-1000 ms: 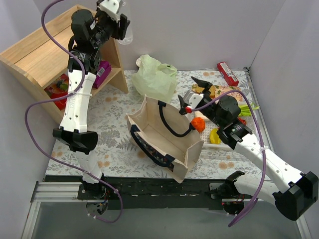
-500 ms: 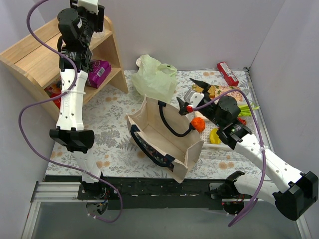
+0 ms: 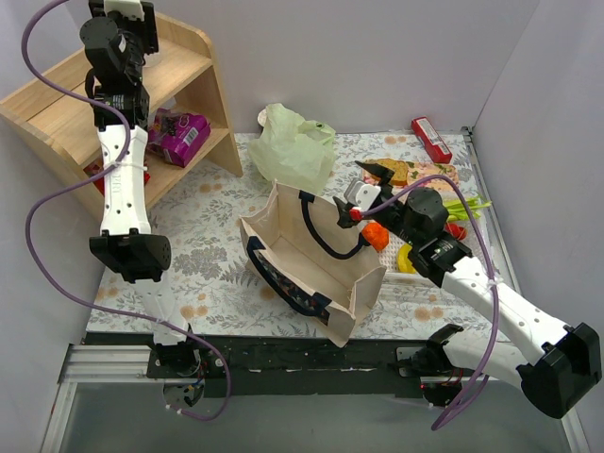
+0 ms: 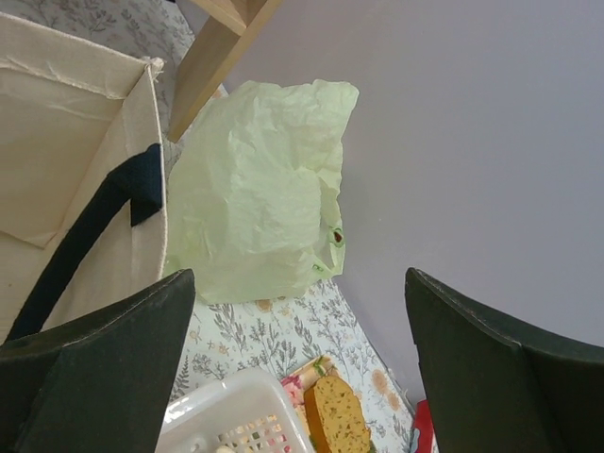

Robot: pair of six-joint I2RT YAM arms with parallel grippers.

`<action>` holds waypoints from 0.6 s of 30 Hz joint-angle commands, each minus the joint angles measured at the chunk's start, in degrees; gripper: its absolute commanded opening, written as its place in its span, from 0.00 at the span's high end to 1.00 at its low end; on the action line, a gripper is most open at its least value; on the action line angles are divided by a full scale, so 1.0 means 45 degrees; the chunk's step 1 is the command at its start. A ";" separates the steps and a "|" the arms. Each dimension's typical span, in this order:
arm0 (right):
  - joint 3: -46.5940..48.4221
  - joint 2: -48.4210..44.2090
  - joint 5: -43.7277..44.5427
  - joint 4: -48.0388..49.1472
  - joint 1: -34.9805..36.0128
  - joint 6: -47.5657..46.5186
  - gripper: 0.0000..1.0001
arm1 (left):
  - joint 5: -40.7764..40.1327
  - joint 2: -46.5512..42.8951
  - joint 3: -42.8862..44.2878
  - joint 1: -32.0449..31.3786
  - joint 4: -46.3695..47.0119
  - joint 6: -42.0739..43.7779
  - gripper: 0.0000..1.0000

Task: Untie the knot of the grocery bags and take out the mixed food
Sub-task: Place the bottle on the shelf.

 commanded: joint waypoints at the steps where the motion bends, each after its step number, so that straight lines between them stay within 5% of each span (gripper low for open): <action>1: -0.0205 -0.0333 -0.0150 0.0199 0.0085 0.0087 0.02 | 0.0183 -0.0180 0.0290 0.0283 0.0731 -0.0531 1.00; 18: -0.0577 -0.0587 -0.0560 -0.0406 0.0085 0.0126 0.02 | 0.2390 0.1207 0.1169 0.0596 0.1278 -0.1840 0.96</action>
